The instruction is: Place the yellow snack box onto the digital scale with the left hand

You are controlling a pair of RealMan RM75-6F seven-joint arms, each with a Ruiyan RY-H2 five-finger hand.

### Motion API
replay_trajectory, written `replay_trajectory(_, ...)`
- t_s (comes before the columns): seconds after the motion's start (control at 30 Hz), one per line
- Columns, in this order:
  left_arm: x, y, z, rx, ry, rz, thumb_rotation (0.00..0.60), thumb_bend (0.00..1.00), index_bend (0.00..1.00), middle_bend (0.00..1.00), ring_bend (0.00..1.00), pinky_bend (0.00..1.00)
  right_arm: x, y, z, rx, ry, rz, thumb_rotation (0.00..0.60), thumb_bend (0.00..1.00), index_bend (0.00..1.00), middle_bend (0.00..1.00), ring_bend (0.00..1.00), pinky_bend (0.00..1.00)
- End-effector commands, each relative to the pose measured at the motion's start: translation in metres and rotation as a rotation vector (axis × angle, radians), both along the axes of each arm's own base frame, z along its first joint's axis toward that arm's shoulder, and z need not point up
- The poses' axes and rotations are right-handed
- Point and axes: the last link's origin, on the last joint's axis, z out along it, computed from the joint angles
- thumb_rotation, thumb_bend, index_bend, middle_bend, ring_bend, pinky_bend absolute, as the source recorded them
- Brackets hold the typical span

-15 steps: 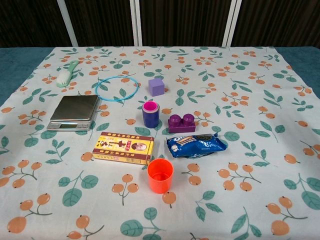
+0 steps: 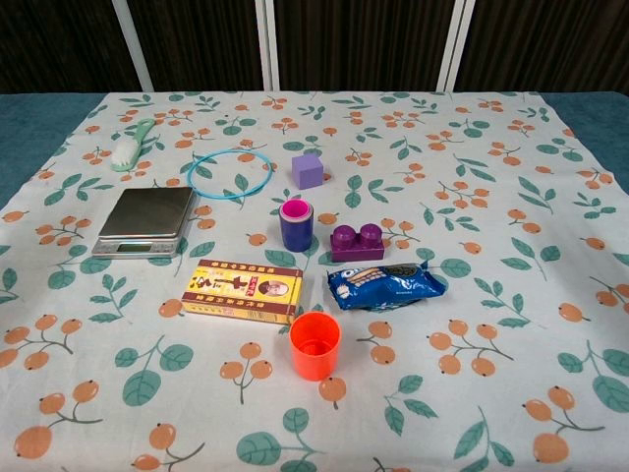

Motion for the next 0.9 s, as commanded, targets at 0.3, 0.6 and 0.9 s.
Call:
replay_trajectory(0.3,0.002,0.001,-0.003,-0.018,0.002,-0.013,0.600,0.08,0.00,0.04,0.00,0.02,-0.001,-0.001,-0.001,0.004,0.000,-0.004,0.600,0.51,0.03,0.07,0.06,0.01)
replay_trajectory(0.6,0.016,0.011,-0.015,-0.127,0.034,-0.130,0.600,0.37,0.02,0.48,0.40,0.50,-0.004,-0.003,-0.003,0.008,0.008,-0.022,0.600,0.51,0.03,0.07,0.06,0.01)
replay_trajectory(0.9,0.044,0.048,-0.048,-0.395,0.152,-0.136,0.600,0.60,0.07,0.73,0.62,0.68,-0.004,-0.003,-0.003,0.004,0.007,-0.022,0.600,0.51,0.03,0.07,0.06,0.01)
